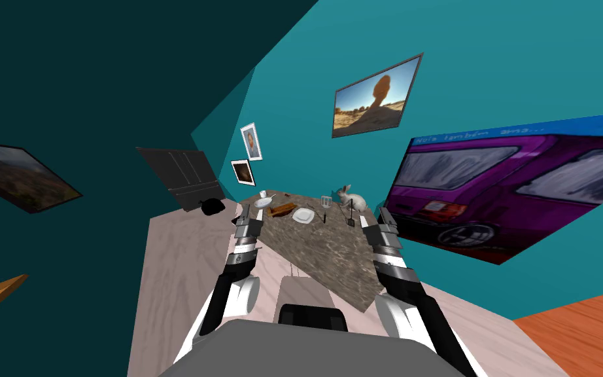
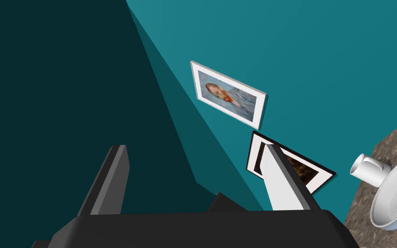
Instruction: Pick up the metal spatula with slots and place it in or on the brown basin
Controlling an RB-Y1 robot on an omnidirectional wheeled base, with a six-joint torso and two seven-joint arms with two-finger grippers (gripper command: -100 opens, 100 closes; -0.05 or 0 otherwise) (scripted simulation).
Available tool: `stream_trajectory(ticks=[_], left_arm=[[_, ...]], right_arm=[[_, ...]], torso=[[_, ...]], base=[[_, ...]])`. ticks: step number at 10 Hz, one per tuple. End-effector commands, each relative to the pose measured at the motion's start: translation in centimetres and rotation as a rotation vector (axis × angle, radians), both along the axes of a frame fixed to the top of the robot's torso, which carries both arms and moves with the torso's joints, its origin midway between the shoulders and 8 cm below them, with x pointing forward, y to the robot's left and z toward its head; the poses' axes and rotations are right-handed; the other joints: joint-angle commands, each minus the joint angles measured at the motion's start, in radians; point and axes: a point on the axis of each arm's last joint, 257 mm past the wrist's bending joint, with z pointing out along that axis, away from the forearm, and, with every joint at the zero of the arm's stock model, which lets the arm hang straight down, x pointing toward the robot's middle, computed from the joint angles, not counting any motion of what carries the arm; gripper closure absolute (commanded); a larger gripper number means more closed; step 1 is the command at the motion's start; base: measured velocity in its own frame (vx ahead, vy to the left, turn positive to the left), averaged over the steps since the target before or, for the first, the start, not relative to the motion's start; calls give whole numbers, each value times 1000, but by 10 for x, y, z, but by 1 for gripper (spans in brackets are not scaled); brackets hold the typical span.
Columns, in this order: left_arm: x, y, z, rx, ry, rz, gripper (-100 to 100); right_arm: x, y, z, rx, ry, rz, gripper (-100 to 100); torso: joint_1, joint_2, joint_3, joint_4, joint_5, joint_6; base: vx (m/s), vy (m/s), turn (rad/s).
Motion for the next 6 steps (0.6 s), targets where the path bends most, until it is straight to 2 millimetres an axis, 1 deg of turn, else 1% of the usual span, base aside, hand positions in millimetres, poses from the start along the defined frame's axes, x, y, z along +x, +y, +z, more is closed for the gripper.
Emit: stream_trajectory(ticks=[1,2,6], left_arm=[[0,0,0,0,0,0,0],[0,0,0,0,0,0,0],[0,0,0,0,0,0,0]], right_arm=[[4,0,-1,-7,11,23,-100],[7,-1,-1,-5,18,35,-100],[29,-9,-3,62,59,104,-100]], torso=[[0,0,0,0,0,0],[-2,0,0,0,0,0],[-7,3,2,1,-2,0]], base=[[-10,-25,12],[-26,-49,19],[-51,-91,32]])
